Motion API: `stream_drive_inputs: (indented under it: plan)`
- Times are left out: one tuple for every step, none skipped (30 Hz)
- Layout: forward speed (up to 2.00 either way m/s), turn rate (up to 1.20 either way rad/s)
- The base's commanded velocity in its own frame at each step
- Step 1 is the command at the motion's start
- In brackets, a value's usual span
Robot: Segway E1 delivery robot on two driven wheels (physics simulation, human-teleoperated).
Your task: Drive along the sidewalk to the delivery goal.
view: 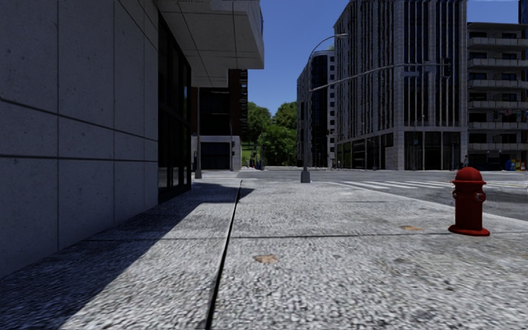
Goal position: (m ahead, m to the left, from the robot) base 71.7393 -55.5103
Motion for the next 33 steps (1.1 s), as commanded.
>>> stream_drive_inputs:
  plan:
    - [2.00, -0.25]
    - [2.00, -0.25]
    - [2.00, -0.25]
    - [2.00, -0.04]
    - [2.00, 0.00]
    - [2.00, 0.00]
    - [2.00, 0.00]
    - [2.00, 0.00]
    - [2.00, 0.00]
    - [2.00, 0.00]
    - [2.00, 0.00]
    - [2.00, 0.00]
    - [2.00, 0.00]
    - [2.00, 0.00]
    - [2.00, 0.00]
    - [2.00, 0.00]
    - [2.00, 0.00]
    - [2.00, 0.00]
    - [2.00, 0.00]
    - [2.00, 0.00]
    - [2.00, 0.00]
    - [2.00, 0.00]
    - [2.00, 0.00]
    - [2.00, 0.00]
    - [2.00, 0.00]
    - [2.00, 0.00]
    - [2.00, 0.00]
    - [2.00, 0.00]
    - [2.00, 0.00]
    - [2.00, 0.00]
    - [2.00, 0.00]
    - [2.00, 0.00]
    - [2.00, 0.00]
